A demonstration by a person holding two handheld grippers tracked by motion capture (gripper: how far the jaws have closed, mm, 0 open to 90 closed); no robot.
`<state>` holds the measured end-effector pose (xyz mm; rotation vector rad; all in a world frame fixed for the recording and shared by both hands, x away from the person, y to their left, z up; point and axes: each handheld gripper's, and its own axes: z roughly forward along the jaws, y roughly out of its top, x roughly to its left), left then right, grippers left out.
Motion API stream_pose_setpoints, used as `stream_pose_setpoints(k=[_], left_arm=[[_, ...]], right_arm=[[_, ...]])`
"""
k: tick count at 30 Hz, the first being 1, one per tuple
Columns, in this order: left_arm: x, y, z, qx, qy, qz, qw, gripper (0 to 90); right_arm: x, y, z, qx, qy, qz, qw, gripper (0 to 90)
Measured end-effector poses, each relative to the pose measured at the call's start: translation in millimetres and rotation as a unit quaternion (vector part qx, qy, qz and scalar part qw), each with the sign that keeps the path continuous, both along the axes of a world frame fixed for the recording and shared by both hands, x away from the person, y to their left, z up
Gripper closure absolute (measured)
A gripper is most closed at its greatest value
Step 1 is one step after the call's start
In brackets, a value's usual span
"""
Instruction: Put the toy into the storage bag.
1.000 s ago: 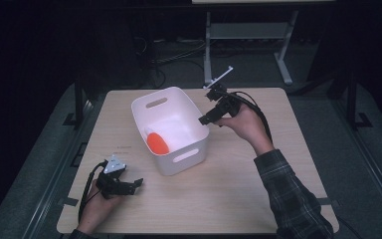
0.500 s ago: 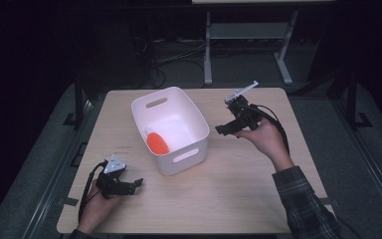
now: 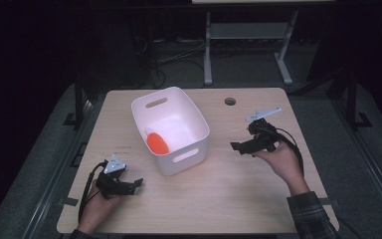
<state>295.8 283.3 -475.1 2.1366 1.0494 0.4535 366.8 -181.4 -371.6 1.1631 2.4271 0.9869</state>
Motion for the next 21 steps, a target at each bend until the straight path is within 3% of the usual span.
stream_pose_setpoints(k=[21], left_arm=[[0.0, 0.0, -0.2, 0.0, -0.001, 0.0, 1.0, 13.1]], right_arm=[[-44.7, -35.1, -48.2, 0.011, -0.028, -0.021, 0.9993, 11.1]])
